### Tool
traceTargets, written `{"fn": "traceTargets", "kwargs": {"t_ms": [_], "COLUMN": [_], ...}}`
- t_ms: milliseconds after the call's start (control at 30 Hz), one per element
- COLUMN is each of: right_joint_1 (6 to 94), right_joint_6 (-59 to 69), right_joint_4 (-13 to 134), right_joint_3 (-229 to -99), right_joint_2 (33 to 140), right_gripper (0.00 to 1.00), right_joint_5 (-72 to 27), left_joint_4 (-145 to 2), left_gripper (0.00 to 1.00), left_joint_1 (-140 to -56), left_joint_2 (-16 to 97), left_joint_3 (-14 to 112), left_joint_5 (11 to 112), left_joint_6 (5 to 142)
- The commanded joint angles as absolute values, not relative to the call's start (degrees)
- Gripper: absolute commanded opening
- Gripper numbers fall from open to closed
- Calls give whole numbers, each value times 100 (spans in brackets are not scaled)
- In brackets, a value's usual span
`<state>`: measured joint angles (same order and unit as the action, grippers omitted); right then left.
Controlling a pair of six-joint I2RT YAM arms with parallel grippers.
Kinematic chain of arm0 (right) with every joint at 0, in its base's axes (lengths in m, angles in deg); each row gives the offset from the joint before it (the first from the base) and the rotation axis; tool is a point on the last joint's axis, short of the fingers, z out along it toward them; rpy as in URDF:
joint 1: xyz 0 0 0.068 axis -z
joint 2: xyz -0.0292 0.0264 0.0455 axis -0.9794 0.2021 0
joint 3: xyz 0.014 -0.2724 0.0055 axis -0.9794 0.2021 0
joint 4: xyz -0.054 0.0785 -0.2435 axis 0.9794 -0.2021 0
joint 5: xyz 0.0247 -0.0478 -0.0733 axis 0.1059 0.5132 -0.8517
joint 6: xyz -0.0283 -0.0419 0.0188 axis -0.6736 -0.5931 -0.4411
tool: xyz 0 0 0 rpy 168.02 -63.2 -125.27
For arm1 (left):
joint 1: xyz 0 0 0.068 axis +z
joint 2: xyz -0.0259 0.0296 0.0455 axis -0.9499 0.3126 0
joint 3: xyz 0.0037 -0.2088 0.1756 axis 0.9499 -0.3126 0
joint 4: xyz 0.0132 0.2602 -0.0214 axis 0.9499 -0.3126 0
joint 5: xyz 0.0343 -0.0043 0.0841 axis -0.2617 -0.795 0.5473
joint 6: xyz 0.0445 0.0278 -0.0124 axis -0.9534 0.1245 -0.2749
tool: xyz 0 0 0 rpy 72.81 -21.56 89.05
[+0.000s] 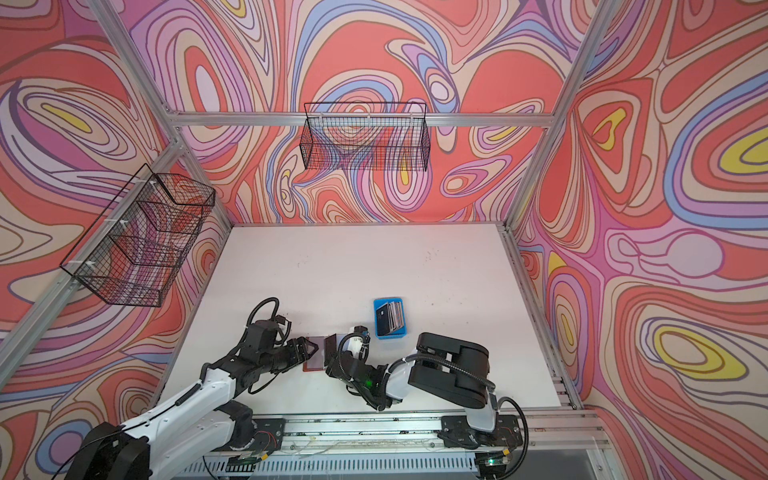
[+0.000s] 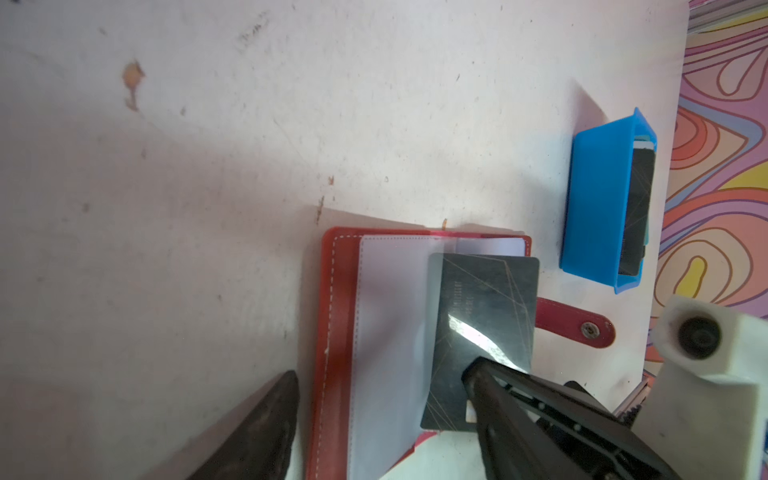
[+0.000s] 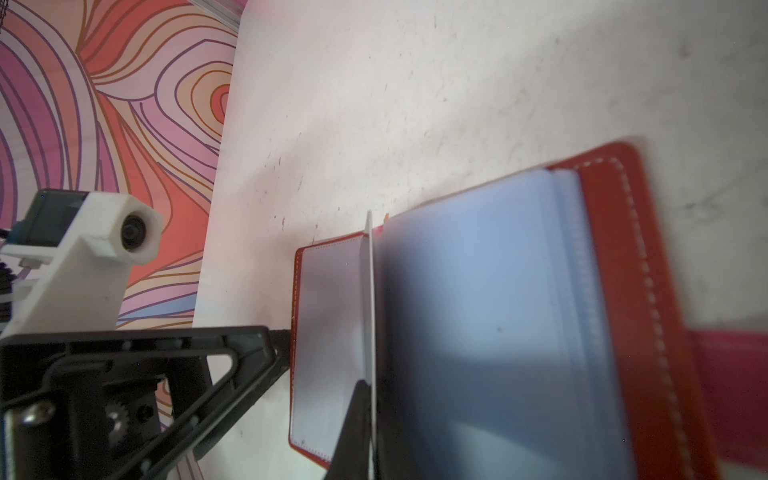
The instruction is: Put the credit cards into the card holder
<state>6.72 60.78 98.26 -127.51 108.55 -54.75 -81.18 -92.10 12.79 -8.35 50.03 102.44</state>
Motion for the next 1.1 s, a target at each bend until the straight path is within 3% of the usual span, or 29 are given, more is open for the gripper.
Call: {"fn": "traceTargets", "kwargs": {"t_ms": [0,467,800,1067], "right_joint_1": [661,600,565,566], "right_joint_6": [6346,6917,7250,7314], "right_joint_4": [9781,9971,11488,10879], "right_joint_3": [-12632,-12626,-12326,-12580], "right_joint_2": [11130,11339,11893,11945], "right_gripper": [0,0,0,0], "right_joint_5": [-5400,-5068,-5011,-5046], "left_joint_4": [-8362,-8379,-8376,-8682], "left_gripper": [69,68,67,67], "left_joint_1": [-9251,-9253,-9301,-9356], "left_joint_2": [1462,1508,1562,1210], "left_joint_3": [-1028,-1015,-1037,-1054], "left_joint_5": [5008,5072,5074,5148], "left_joint_6": [10344,10348,10429,10488]}}
